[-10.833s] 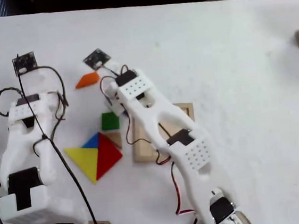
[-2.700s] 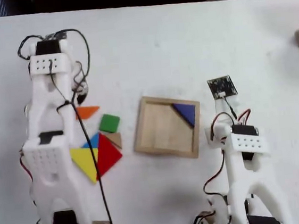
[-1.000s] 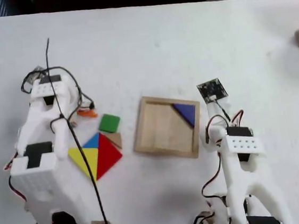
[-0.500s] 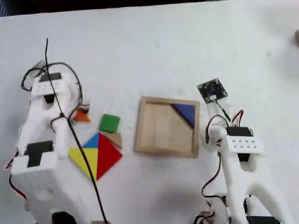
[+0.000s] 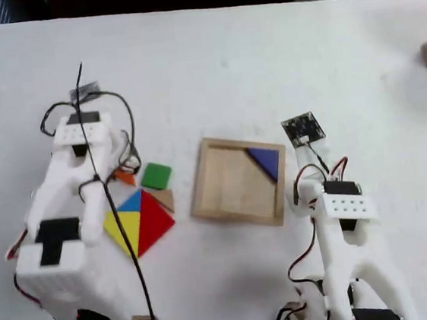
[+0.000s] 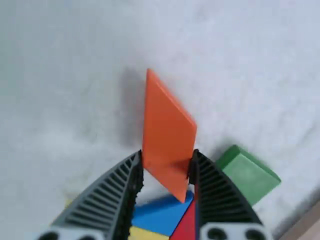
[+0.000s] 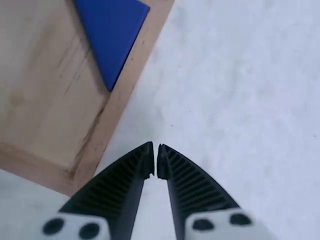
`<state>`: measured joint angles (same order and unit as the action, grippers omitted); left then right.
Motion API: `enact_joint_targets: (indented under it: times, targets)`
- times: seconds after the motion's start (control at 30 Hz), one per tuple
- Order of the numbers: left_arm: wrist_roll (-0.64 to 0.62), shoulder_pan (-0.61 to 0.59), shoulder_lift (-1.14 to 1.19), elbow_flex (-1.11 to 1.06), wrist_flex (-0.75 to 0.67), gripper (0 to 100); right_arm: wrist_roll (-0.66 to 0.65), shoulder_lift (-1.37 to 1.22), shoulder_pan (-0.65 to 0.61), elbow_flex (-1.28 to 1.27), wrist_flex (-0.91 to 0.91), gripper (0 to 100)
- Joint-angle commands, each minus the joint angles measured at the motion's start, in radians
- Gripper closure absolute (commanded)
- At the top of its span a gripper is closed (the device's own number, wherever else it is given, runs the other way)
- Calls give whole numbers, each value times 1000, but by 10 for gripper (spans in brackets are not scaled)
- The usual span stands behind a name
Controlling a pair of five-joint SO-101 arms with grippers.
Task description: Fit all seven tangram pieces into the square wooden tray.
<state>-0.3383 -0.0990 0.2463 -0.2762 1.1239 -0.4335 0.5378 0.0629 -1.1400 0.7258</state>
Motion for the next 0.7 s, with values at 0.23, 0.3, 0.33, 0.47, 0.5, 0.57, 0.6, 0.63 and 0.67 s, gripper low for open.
enact_joint_targets:
  times: [0.23, 0.3, 0.33, 0.47, 0.5, 0.57, 0.6, 0.63, 0.67]
  targets:
    - [140, 21, -209, -157, -167, 758, -14, 28, -4, 6, 1, 978]
    - [141, 16, -209, -155, -170, 762, -14, 30, -5, 6, 7, 978]
    - [141, 15, -209, -155, -175, 762, -14, 30, -4, 6, 7, 978]
    - [140, 13, -209, -155, -227, 760, -14, 30, -4, 6, 12, 978]
    - [141, 7, -208, -153, -241, 760, -14, 30, -4, 6, 13, 978]
    - [141, -7, -206, -153, -262, 759, -14, 30, -4, 6, 13, 978]
    - [143, -10, -206, -153, -267, 759, -14, 30, -4, 6, 13, 978]
    - [143, -13, -205, -153, -265, 759, -14, 30, -4, 6, 13, 978]
    - [143, -15, -205, -155, -261, 759, -14, 30, -4, 6, 13, 978]
